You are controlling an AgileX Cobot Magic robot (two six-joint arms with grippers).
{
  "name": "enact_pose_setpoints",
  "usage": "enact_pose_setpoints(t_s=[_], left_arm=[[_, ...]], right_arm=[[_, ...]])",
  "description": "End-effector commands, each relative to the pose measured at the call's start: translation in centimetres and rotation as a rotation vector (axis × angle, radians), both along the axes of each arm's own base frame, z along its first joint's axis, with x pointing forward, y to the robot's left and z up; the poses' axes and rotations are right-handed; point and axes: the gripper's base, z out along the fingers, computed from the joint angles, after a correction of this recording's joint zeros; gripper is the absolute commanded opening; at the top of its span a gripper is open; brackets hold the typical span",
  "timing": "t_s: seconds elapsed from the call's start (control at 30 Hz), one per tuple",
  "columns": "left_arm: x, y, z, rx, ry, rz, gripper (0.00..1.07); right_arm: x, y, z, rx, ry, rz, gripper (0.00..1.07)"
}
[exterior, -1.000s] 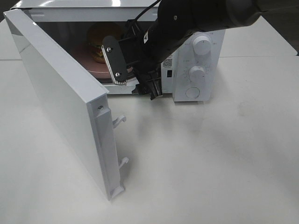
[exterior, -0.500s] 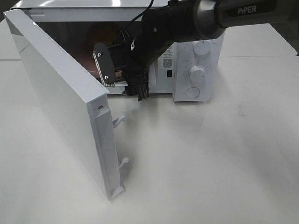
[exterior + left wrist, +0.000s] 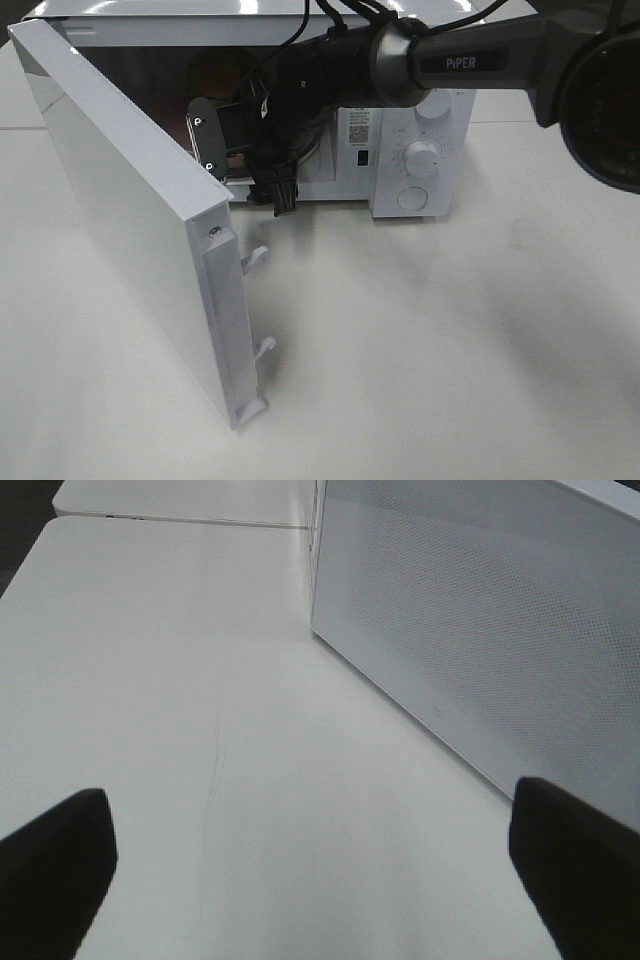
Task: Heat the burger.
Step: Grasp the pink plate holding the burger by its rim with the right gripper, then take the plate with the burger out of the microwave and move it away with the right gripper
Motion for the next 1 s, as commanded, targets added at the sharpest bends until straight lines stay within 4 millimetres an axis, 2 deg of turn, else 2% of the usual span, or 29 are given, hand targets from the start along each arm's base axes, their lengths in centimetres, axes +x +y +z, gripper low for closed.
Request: enact_pose_setpoints(t_s=[0.03, 0.17, 0.3, 0.37, 0.4, 0.47, 0.5, 0.53, 0.57, 0.6, 0.63, 0.67, 0.7, 0.93, 1.0], left_arm=[[-0.3, 0.0, 0.0, -0.003, -0.028, -0.003, 1.01], [-0.3, 0.0, 0.0, -0.003, -0.028, -0.003, 1.01], [-0.3, 0.0, 0.0, -0.003, -0.028, -0.003, 1.01], [-0.3, 0.0, 0.0, -0.003, -0.028, -0.003, 1.01], [-0.3, 0.0, 0.0, -0.003, -0.028, -0.003, 1.01], [-0.3, 0.0, 0.0, -0.003, -0.028, -0.003, 1.01], [-0.3, 0.0, 0.0, -0.003, -0.028, -0.003, 1.01], [-0.3, 0.0, 0.0, -0.003, -0.028, -0.003, 1.01], [-0.3, 0.0, 0.0, -0.003, -0.028, -0.003, 1.01], [-0.3, 0.0, 0.0, -0.003, -0.028, -0.003, 1.01], [-0.3, 0.0, 0.0, -0.003, -0.028, -0.003, 1.01], [-0.3, 0.0, 0.0, -0.003, -0.028, -0.003, 1.01], [-0.3, 0.0, 0.0, -0.003, -0.028, -0.003, 1.01], [-0.3, 0.0, 0.0, -0.003, -0.028, -0.003, 1.01], [-0.3, 0.0, 0.0, -0.003, -0.028, -0.003, 1.01]], right_arm=[[0.7, 0.0, 0.0, -0.007, -0.007, -0.013, 0.82], [1.7, -0.6, -0.3, -0.005, -0.002, -0.037, 0.80], [1.7, -0.6, -0.7, -0.002, 0.001, -0.036, 0.78], [1.9, -0.5, -1.0, 0.025, 0.023, -0.054, 0.70], [1.9, -0.5, -1.0, 0.025, 0.023, -0.054, 0.70], [1.9, -0.5, -1.4, 0.027, 0.030, -0.056, 0.52], [1.9, -0.5, -1.4, 0.027, 0.030, -0.056, 0.52], [1.9, -0.5, -1.4, 0.027, 0.030, -0.056, 0.35], [1.9, -0.5, -1.4, 0.027, 0.030, -0.056, 0.35], [1.9, -0.4, -1.4, 0.028, 0.029, -0.056, 0.18], [1.9, -0.4, -1.3, 0.030, 0.028, -0.056, 0.11], [1.9, -0.4, -1.3, 0.030, 0.028, -0.056, 0.11], [1.9, -0.4, -1.3, 0.031, 0.029, -0.057, 0.00], [1.5, -0.1, -0.8, 0.038, 0.054, -0.058, 0.00], [1.1, -0.1, -0.1, 0.029, 0.076, -0.057, 0.00]])
